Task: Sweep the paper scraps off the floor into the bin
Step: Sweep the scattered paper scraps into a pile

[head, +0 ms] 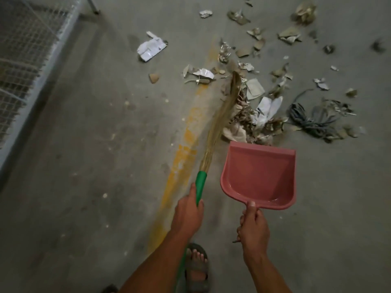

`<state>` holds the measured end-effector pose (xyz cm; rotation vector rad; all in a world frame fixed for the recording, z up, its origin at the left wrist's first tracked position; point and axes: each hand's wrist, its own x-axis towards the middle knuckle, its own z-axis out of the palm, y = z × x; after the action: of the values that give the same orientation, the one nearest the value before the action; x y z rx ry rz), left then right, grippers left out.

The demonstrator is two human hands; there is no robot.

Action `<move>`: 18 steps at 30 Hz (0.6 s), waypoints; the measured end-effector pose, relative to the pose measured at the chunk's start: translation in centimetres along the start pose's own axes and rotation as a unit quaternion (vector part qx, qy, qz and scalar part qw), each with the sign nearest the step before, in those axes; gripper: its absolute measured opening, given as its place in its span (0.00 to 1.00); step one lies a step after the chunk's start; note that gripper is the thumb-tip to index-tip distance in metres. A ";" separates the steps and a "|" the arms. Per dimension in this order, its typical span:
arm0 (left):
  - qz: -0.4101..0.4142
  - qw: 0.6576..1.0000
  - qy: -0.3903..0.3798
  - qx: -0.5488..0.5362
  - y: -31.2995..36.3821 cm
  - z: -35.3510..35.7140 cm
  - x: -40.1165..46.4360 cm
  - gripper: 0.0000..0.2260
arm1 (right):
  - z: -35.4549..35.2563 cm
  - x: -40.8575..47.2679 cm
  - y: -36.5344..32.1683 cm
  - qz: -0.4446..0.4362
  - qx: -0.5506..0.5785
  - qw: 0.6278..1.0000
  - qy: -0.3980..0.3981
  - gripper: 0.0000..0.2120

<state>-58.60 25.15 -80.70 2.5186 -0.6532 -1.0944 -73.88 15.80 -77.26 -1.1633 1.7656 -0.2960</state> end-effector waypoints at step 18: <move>-0.145 0.950 0.154 -0.229 -2.9 -12.0 3.6 0.26 | 6.0 -1.4 -8.9 0.005 0.064 0.989 -0.136 0.23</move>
<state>-46.67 27.00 -76.31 2.3330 0.0599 -0.7929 -63.78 14.03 -73.86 -1.0492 1.4916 -0.2276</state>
